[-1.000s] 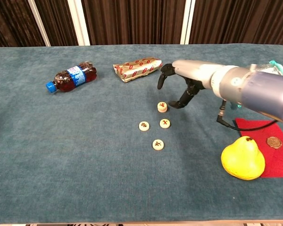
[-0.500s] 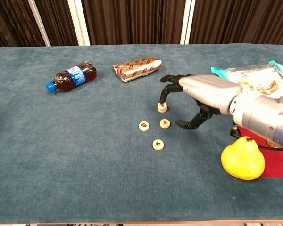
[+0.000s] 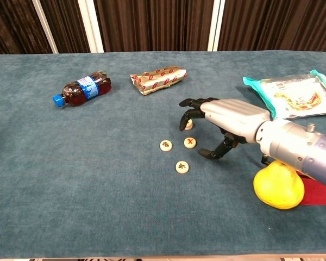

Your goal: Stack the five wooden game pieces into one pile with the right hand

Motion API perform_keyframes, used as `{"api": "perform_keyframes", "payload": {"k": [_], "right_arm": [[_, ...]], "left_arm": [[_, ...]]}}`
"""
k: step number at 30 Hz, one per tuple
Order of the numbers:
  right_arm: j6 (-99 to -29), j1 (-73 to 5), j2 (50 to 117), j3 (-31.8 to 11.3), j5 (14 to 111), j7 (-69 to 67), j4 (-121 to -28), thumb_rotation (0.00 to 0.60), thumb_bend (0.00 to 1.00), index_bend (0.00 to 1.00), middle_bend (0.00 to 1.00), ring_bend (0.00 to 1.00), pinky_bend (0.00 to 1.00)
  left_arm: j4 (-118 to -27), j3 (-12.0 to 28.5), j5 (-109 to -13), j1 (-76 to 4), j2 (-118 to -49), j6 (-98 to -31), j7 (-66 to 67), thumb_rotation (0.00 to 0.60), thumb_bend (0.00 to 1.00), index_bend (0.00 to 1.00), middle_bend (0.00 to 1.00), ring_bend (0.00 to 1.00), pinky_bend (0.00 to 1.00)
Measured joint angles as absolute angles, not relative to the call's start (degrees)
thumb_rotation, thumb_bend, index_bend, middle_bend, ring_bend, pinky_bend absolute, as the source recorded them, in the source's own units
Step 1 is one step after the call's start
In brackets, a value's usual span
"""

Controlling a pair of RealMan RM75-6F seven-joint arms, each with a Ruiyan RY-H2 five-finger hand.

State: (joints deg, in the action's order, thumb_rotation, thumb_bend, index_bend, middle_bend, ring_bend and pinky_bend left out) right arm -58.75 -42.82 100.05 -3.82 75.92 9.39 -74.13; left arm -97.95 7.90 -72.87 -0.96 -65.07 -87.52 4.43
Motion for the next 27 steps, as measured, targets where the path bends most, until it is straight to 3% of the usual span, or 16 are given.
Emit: {"api": "perform_keyframes", "payload": {"k": [14, 27], "right_arm": [[-55.9, -43.4, 101.1, -6.3, 74.5, 9.6, -71.6, 0.6, 0.42, 0.38, 0.0, 0.0, 0.0], [-54.0, -43.1, 101.5, -7.2, 73.3, 9.9, -70.0, 0.6, 0.42, 0.38, 0.0, 0.0, 0.0]], "left_arm": [[-97.8, 8.0, -72.9, -0.9, -65.1, -87.7, 4.6, 0.6, 0.59, 0.1, 0.0, 0.0, 0.0], [-97.7, 7.9, -73.4, -0.9, -65.3, -88.2, 4.6, 0.6, 0.59, 0.1, 0.0, 0.0, 0.0]]}}
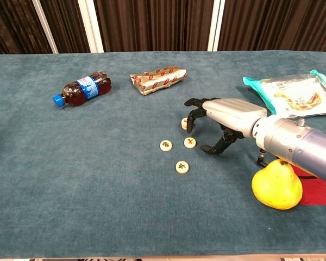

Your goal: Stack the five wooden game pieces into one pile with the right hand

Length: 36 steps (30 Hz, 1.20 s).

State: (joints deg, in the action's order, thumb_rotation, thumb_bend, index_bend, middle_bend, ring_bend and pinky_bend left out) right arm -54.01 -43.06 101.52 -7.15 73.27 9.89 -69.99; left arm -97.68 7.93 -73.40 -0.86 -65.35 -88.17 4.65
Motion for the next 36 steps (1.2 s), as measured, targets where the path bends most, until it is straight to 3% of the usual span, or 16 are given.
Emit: {"api": "perform_keyframes", "payload": {"k": [36], "right_arm": [[-51.6, -43.1, 102.7, -8.3, 71.7, 12.3, -69.0, 0.6, 0.42, 0.42, 0.0, 0.0, 0.0]], "left_arm": [[-97.5, 8.1, -73.4, -0.8, -65.5, -88.4, 4.7, 0.6, 0.59, 0.1, 0.0, 0.0, 0.0]]}}
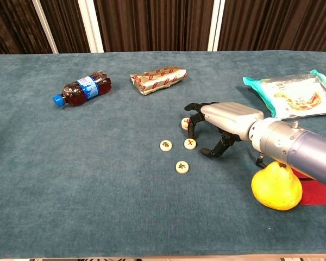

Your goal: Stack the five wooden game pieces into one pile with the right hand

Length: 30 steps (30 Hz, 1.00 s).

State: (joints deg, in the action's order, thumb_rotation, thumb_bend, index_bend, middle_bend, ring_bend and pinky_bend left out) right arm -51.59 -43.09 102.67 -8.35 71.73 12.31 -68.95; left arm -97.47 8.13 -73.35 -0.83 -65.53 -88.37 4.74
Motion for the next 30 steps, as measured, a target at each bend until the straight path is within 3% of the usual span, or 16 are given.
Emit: {"api": "perform_keyframes", "payload": {"k": [30], "right_arm": [[-51.7, -43.0, 103.9, -8.8, 71.3, 13.6, -69.4, 0.6, 0.42, 0.42, 0.0, 0.0, 0.0]], "left_arm": [[-97.7, 8.2, -73.1, -0.8, -65.5, -88.3, 5.0, 0.6, 0.59, 0.1, 0.0, 0.0, 0.0]]}}
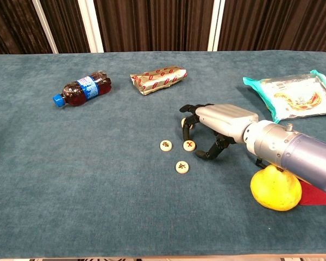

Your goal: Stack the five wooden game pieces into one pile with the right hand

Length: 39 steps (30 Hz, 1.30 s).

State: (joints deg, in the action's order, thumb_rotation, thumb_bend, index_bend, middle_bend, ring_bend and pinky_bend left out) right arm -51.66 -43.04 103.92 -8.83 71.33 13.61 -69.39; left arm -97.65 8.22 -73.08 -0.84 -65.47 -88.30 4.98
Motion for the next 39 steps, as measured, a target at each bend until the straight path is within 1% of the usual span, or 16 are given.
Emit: {"api": "perform_keyframes", "payload": {"k": [14, 21, 29, 34, 39], "right_arm": [[-51.7, -43.1, 104.5, -9.1, 71.1, 13.9, -68.9, 0.6, 0.42, 0.43, 0.0, 0.0, 0.0], [-51.7, -43.1, 104.6, -9.1, 71.2, 13.9, -69.0, 0.6, 0.42, 0.47, 0.0, 0.0, 0.0], [-51.5, -43.0, 104.8, -9.2, 70.9, 14.0, -68.8, 0.6, 0.42, 0.49, 0.0, 0.0, 0.0], [-51.7, -43.0, 104.6, -9.2, 71.0, 14.1, -69.2, 0.6, 0.42, 0.52, 0.0, 0.0, 0.0], [-51.8, -43.0, 104.3, -9.4, 71.2, 13.9, -69.8, 0.6, 0.42, 0.52, 0.0, 0.0, 0.0]], "left_arm": [[-97.7, 8.4, -72.7, -0.8, -65.6, -88.4, 5.1, 0.6, 0.59, 0.1, 0.0, 0.0, 0.0], [-97.7, 8.5, -72.7, -0.8, -65.6, -88.4, 5.0, 0.6, 0.59, 0.1, 0.0, 0.0, 0.0], [-97.7, 8.5, -72.7, -0.8, -65.6, -88.4, 4.9, 0.6, 0.59, 0.1, 0.0, 0.0, 0.0], [-97.8, 8.5, -72.7, -0.8, -65.5, -88.3, 4.8, 0.6, 0.59, 0.1, 0.0, 0.0, 0.0], [-97.9, 8.4, -72.7, -0.8, -65.5, -88.4, 4.8, 0.6, 0.59, 0.1, 0.0, 0.0, 0.0]]}}
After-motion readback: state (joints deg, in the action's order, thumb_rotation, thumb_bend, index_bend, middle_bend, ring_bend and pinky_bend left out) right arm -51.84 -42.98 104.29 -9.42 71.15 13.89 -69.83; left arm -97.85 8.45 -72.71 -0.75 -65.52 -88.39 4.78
